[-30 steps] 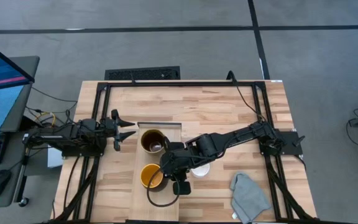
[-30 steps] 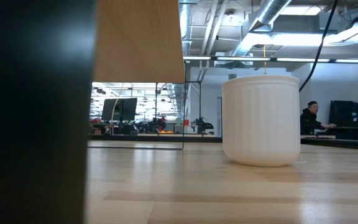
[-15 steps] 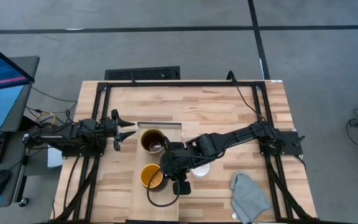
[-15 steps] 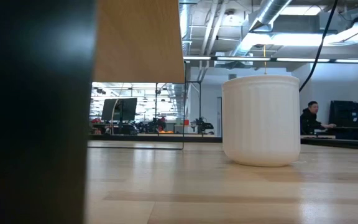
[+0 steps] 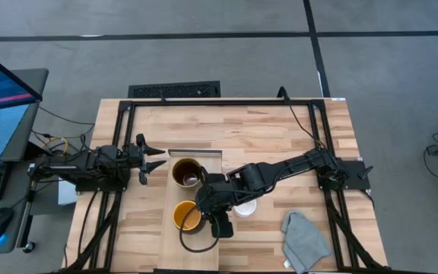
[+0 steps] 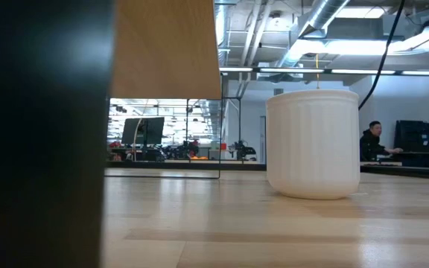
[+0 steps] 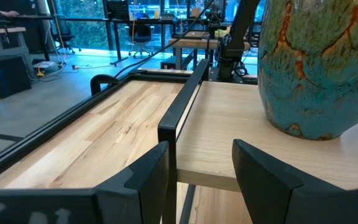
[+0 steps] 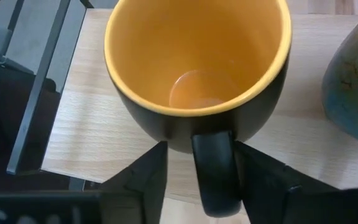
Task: Stack small to large cups/mugs on shelf
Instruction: Put the black mug on the shelf
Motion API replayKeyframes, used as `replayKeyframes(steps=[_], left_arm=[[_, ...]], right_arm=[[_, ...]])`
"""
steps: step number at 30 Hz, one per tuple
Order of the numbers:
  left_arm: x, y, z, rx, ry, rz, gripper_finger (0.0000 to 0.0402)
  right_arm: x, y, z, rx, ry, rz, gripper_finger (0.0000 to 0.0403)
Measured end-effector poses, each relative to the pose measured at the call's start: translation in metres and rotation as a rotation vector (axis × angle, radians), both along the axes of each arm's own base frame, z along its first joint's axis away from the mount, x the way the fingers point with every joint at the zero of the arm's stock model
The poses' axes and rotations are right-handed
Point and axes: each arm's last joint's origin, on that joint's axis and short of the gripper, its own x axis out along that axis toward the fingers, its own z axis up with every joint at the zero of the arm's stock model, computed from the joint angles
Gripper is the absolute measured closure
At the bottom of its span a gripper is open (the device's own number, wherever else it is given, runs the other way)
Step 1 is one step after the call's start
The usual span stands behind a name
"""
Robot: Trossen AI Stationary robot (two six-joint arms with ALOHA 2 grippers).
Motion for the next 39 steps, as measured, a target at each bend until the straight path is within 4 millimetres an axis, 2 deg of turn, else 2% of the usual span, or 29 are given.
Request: replayKeyframes(steps=[8,39], left_arm=[[0.0,0.0,0.0,0.0,0.0,0.0,0.0232],[0.0,0.0,0.0002,0.0,-0.001,0.0,0.0232]], right_arm=[[-0.0002,0.0005,0.0,0.001,0.0,0.001,0.0179],[-0.0015,0.0051,0.0005,0.072,0.026,-0.011,0.018]])
